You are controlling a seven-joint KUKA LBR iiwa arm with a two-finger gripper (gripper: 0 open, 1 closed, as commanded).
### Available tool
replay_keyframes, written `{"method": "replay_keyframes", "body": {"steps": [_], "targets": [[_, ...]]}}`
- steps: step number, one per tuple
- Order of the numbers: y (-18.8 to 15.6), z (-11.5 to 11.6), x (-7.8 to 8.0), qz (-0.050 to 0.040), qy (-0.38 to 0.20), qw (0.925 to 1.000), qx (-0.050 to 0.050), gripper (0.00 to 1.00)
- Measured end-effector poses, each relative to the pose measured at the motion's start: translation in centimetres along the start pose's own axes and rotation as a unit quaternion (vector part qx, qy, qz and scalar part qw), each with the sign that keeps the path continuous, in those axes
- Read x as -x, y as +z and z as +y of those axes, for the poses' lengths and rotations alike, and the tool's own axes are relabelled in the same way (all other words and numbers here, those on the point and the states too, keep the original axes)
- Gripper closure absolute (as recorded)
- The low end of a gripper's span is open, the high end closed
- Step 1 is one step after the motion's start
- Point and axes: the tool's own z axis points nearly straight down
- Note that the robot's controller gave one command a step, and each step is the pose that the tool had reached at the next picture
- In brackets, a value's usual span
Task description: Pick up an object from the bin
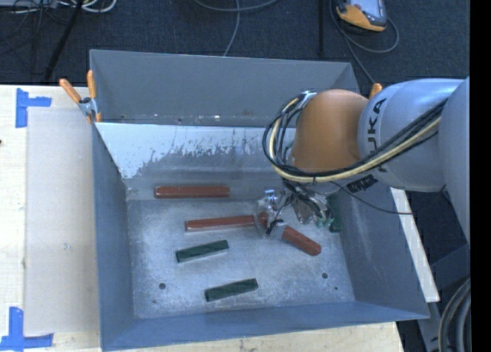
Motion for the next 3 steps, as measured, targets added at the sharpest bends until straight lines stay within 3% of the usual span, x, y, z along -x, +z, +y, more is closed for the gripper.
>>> {"method": "replay_keyframes", "body": {"steps": [1, 2, 3], "targets": [[0.1, -0.1, 0.0, 0.0003, 0.001, 1.0, 0.0, 0.0], [2.9, -2.7, -1.0, 0.0017, 0.02, 0.9998, -0.001, 0.0], [2.7, -2.6, -0.8, 0.0001, 0.019, 0.9998, 0.0, 1.0]]}}
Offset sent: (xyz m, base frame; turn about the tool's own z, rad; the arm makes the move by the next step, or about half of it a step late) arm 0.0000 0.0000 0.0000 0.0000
